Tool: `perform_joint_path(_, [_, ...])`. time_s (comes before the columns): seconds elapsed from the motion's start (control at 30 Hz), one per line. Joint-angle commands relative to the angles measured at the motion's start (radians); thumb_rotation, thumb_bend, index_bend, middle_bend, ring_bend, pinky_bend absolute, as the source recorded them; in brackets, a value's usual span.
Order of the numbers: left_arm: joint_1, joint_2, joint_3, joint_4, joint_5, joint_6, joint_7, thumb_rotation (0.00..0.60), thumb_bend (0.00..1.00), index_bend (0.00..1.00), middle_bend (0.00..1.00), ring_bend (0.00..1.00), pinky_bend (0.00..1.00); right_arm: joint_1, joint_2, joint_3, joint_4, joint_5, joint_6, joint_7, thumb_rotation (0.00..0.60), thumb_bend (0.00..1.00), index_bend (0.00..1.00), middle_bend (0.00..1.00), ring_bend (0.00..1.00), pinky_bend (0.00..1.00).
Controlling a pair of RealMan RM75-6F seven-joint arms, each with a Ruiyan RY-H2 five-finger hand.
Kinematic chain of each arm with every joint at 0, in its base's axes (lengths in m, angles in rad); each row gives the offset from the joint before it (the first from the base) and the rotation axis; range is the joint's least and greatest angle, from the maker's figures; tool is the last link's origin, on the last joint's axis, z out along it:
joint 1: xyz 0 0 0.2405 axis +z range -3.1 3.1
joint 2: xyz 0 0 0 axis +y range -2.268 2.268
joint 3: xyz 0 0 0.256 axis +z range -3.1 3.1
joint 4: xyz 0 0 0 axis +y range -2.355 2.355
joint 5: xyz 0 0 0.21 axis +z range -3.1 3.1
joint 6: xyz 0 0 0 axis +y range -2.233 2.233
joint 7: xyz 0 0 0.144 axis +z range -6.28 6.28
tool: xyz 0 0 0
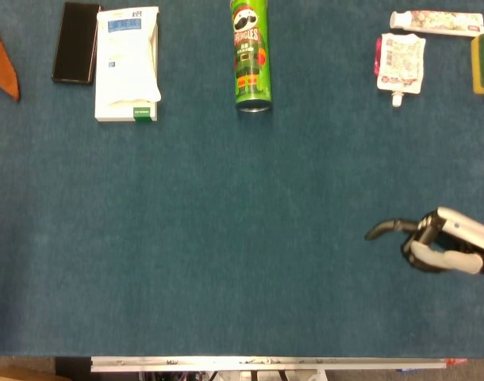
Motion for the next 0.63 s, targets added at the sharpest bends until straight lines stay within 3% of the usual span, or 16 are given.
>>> perform_joint_path(0.03, [0.000, 0.000, 0.001, 0.000, 0.000, -0.001, 0.002, 0.600, 0.41, 0.57, 0.54, 0.51, 0.51, 0.052, 0.012, -0.057, 0.038, -0.050, 0.059, 0.085, 0.158, 0.00, 1.00, 1.00, 0.86, 0.22])
perform_joint_path(0.63, [0.002, -0.001, -0.008, 0.007, -0.017, 0.001, 0.015, 0.600, 0.41, 0.57, 0.54, 0.51, 0.51, 0.067, 0.025, -0.106, 0.034, 0.012, 0.069, 0.000, 0.158, 0.00, 1.00, 1.00, 0.86, 0.22])
